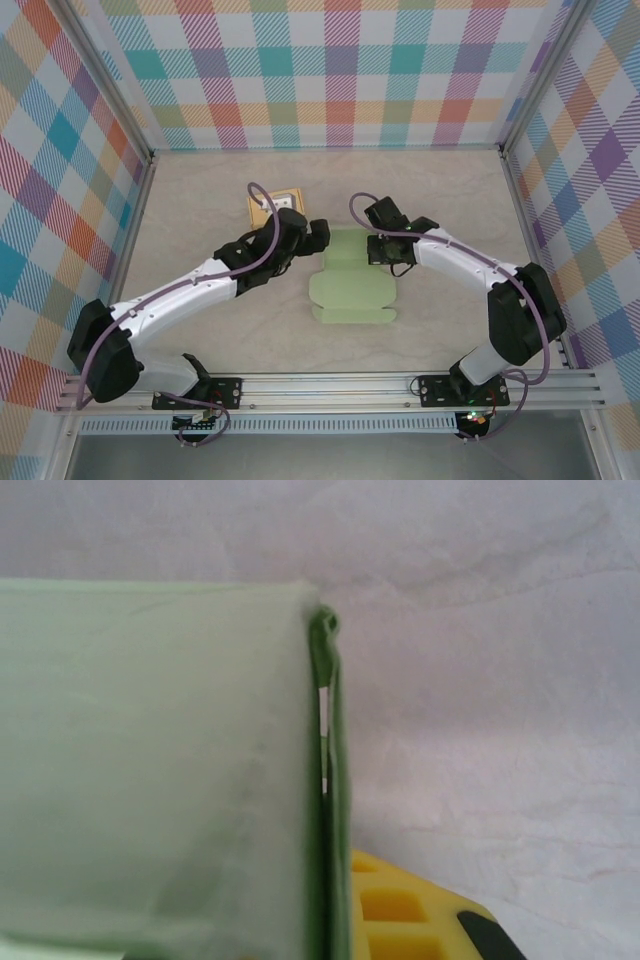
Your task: Fold the paper box
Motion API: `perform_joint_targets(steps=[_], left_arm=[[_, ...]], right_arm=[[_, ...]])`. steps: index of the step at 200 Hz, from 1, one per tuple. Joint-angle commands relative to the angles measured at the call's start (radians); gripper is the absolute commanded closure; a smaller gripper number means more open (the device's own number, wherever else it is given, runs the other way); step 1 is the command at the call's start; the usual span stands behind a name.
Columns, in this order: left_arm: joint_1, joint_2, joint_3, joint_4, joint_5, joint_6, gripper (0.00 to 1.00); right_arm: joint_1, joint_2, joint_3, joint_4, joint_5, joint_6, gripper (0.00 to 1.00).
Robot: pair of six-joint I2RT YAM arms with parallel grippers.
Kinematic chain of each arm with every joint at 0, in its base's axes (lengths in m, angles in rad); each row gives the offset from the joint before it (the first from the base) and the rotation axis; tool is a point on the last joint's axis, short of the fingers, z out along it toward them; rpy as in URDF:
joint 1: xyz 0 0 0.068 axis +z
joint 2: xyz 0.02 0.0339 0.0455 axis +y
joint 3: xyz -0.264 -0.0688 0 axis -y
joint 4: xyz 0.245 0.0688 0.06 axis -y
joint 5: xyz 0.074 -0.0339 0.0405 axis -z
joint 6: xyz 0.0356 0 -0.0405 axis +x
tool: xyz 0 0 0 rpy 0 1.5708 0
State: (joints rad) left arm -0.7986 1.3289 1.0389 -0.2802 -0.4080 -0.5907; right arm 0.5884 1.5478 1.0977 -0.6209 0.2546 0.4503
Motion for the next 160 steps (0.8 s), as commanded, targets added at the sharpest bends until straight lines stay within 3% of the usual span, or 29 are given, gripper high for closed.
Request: perform_joint_targets(steps=[1,36,70,105,160], left_arm=[[0.034,-0.037,-0.039,-0.048,0.019,-0.036,0.00],[0.104,-0.099,-0.115,-0.005,0.105,-0.075,0.00],[0.204,-0.154,-0.187,0.059,0.235,-0.131,0.00],[0.262,-0.211,-0.264,0.091,0.279,-0.170,0.00],[0.298,-0.261,-0.295,0.063,0.274,-0.154,0.00]], right_arm=[[-0.006,0.026,0.091,-0.214,-0.101,-0.101,1.00],[-0.005,0.110,0.132,-0.326,-0.239,-0.190,1.00],[-0.006,0.181,0.148,-0.396,-0.261,-0.238,1.00],[-0.005,0.273,0.186,-0.466,-0.192,-0.265,1.00],[-0.005,0.512,0.323,-0.532,0.024,-0.238,1.00]])
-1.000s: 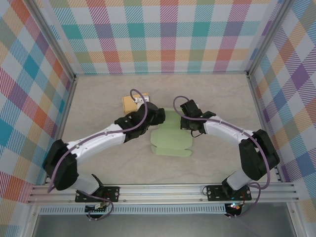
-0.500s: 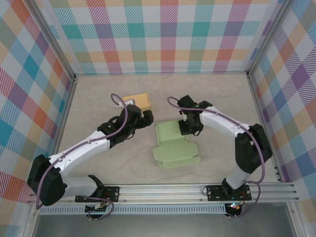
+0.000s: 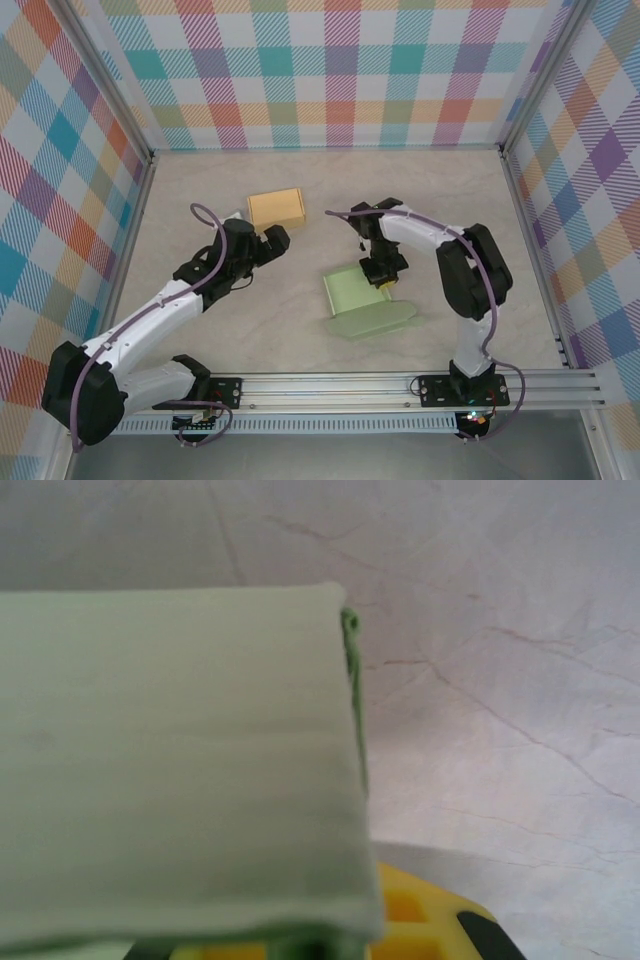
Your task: Fold the paper box
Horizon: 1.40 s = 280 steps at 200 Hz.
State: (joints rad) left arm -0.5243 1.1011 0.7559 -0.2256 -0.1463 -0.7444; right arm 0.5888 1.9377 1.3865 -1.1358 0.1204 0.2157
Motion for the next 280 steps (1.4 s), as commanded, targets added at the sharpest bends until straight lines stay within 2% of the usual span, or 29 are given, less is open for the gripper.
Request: perform_joint_targets(steps=[1,70,181,224,280], left_arm=[[0.024,-0.034,-0.012,0.008,0.011,0.001,0.00],[0.056,-0.116,-0.065,0.000,-0.051,0.010,0.00],[0.066,-0.118,-0.059,-0.026,-0.111,0.033,0.00],[0.066,-0.134,-0.072,-0.026,-0.133,0.042,0.00],[0.067,-0.146,-0.076,-0.029,-0.143,0.050,0.00]], right_arm=[[-0.006,0.125,0.037,-0.017,0.162,-0.003,1.00],[0.003,0.343,0.216,-0.104,0.317,0.041,1.00],[0.049,0.536,0.384,-0.133,0.331,0.092,1.00],[0.054,0.572,0.396,-0.131,0.331,0.100,1.00],[0.056,0.533,0.359,-0.102,0.333,0.088,1.00]])
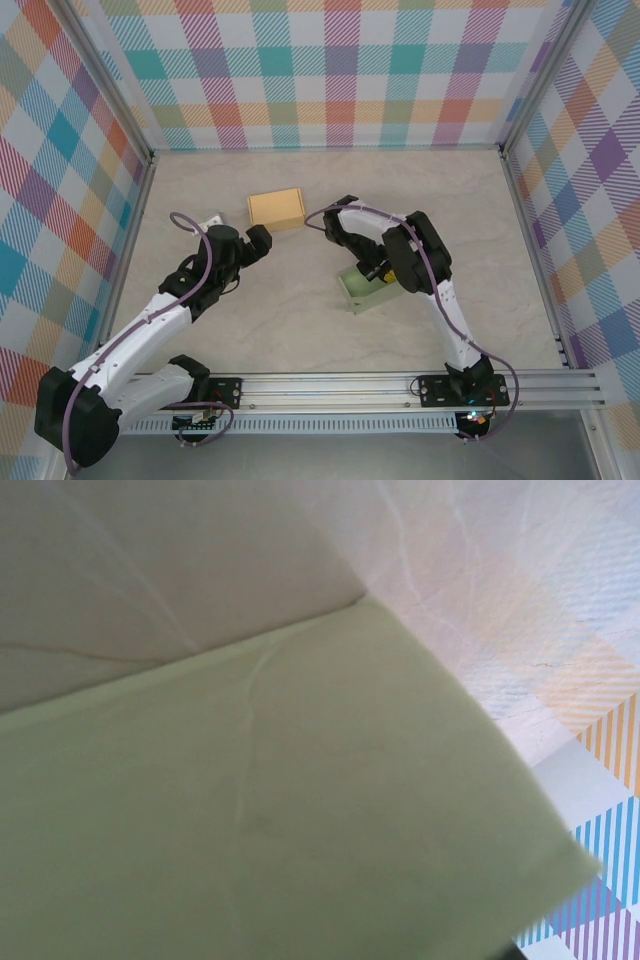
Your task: Fold the paper box
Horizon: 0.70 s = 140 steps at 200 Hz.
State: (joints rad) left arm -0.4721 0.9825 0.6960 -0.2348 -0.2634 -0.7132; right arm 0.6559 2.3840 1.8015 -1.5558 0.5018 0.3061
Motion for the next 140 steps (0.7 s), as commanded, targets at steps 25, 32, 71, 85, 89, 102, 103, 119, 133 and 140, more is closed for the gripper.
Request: perform_joint_targets(steps=[25,32,71,85,89,102,103,119,133,140], left_arm=[[0.015,-0.039,-0.021,-0.024,-0.033,0.012,0.00],[0.015,-0.044,-0.020,-0.029,-0.035,0.013,0.00],[0.015,-0.088,-0.042,-0.035,-0.069,0.002,0.00],[0.014,-0.101,-0.052,-0.034,-0.085,-0.002,0.00],[0.016,-0.104,-0.053,-0.035,-0.088,-0.002,0.00],[0.015,-0.104,-0.054,-0.034,-0.092,-0.001,0.00],[0.015,-0.104,-0.054,-0.034,-0.092,-0.001,0.00],[0.015,-0.096,-0.046,-0.035,-0.089,0.002,0.00],[0.015,-0.086,-0.042,-0.034,-0.085,0.003,0.00],[0.015,-0.081,-0.040,-0.035,-0.085,0.004,0.00]], right_arm=[[-0.009,0.068,-0.083,0.353,-0.017,0.008,1.00],[-0.009,0.061,-0.094,0.372,-0.015,0.006,1.00],[0.009,0.033,-0.142,0.478,0.036,-0.011,1.00],[0.020,0.031,-0.148,0.508,0.060,-0.017,1.00],[0.024,0.029,-0.149,0.516,0.067,-0.018,1.00],[0.034,0.022,-0.155,0.540,0.080,-0.030,1.00],[0.035,0.022,-0.155,0.543,0.081,-0.030,1.00],[0.049,0.001,-0.179,0.580,0.100,-0.053,1.00],[0.052,-0.005,-0.179,0.593,0.098,-0.066,1.00],[0.054,-0.005,-0.177,0.597,0.099,-0.071,1.00]])
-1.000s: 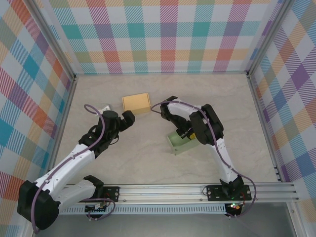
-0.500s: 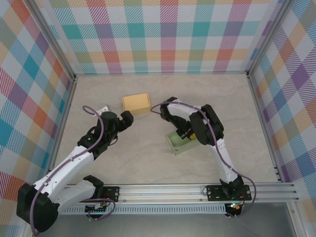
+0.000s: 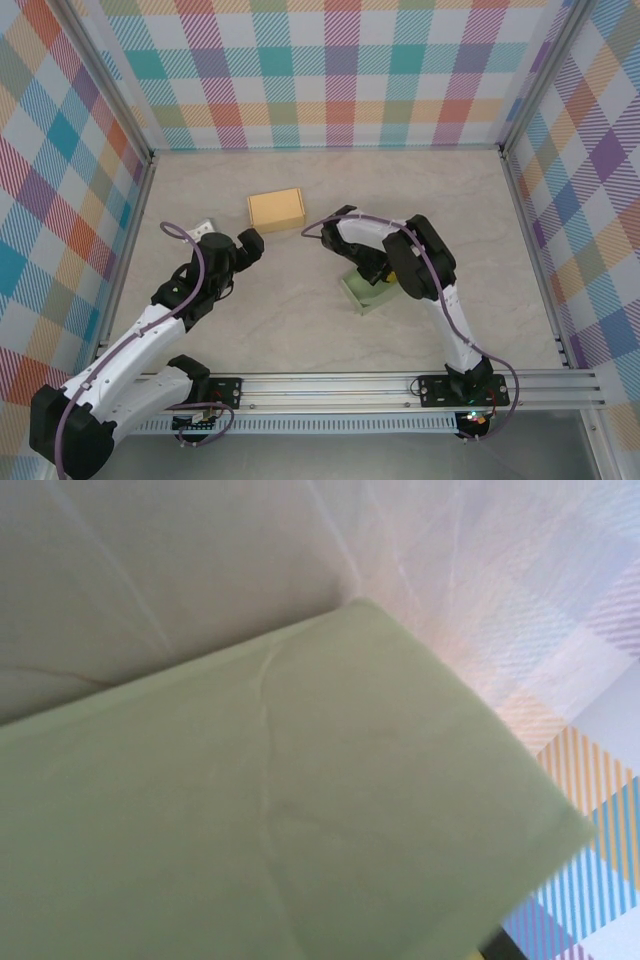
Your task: Fold the paper box
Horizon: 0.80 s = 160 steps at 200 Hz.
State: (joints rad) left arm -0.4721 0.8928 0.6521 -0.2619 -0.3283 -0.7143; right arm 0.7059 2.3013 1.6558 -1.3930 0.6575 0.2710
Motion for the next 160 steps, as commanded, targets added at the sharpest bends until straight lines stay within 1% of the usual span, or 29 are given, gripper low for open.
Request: perform_joint_targets(steps=[1,91,160], left_arm=[[0.015,0.009,0.004,-0.007,-0.020,0.005,0.00],[0.015,0.028,0.015,-0.005,-0.020,0.009,0.00],[0.015,0.033,0.014,-0.002,-0.018,0.008,0.00]], right_arm=[[0.005,0.078,-0.032,0.434,-0.055,-0.036,1.00],[0.024,0.058,-0.068,0.483,-0.020,-0.001,1.00],[0.047,0.002,-0.177,0.601,0.043,0.028,1.00]])
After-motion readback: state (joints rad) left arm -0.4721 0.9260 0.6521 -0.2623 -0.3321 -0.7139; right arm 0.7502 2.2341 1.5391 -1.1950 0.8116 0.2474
